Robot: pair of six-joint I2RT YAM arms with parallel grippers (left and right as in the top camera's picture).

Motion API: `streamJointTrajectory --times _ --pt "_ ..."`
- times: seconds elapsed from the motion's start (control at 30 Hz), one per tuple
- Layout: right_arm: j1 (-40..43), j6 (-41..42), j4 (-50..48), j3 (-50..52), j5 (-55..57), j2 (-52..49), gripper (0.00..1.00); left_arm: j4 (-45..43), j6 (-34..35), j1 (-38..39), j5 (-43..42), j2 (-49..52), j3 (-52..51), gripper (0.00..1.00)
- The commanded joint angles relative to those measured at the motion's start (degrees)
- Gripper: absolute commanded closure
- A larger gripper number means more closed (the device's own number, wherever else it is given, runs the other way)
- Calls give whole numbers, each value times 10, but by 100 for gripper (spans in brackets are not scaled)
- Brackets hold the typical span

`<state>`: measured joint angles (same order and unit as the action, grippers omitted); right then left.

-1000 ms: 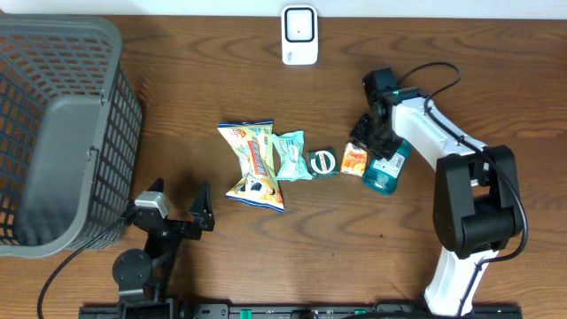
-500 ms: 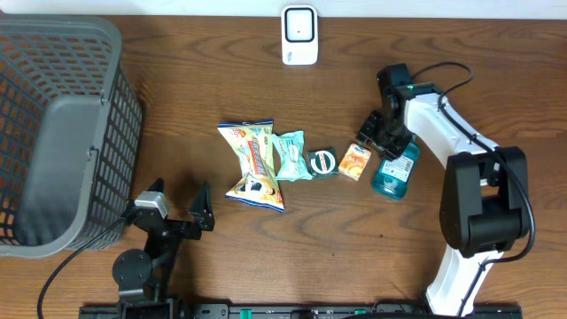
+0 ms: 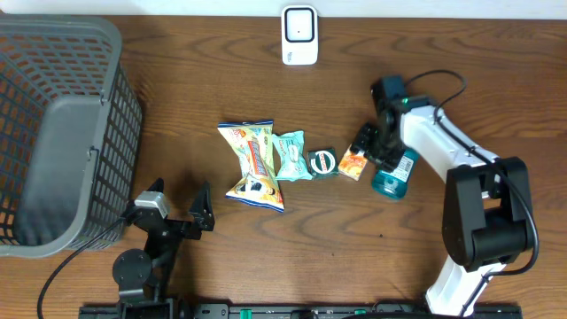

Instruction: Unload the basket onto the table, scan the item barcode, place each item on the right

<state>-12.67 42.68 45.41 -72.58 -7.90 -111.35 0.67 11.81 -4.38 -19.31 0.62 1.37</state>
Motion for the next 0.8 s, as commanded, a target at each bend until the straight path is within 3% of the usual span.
streamJointTrajectory --times 0.0,0.1,0.17,0.2,0.23,0.37,0.6,0.77 --pt "-10 -7 -50 55 4 7 41 19 -1 2 -5 -4 -11 2" --pt "-16 -5 -104 101 4 7 57 19 -1 2 -5 -4 -11 2" --pt "-17 -6 -135 128 5 7 75 19 -1 2 -5 -4 -11 2" --pt "-17 -6 -144 139 4 7 91 19 -1 2 -5 -4 -11 2" --pt "-17 -6 -150 150 4 7 99 19 -1 2 -5 -4 -11 2" --pt "-15 -48 -160 153 -33 8 99 19 -1 2 -5 -4 -11 2" --pt "47 -249 -161 105 -285 35 99 19 -1 2 -5 -4 -11 2" --pt "100 -478 -157 104 -645 56 99 19 -1 2 -5 -4 -11 2"
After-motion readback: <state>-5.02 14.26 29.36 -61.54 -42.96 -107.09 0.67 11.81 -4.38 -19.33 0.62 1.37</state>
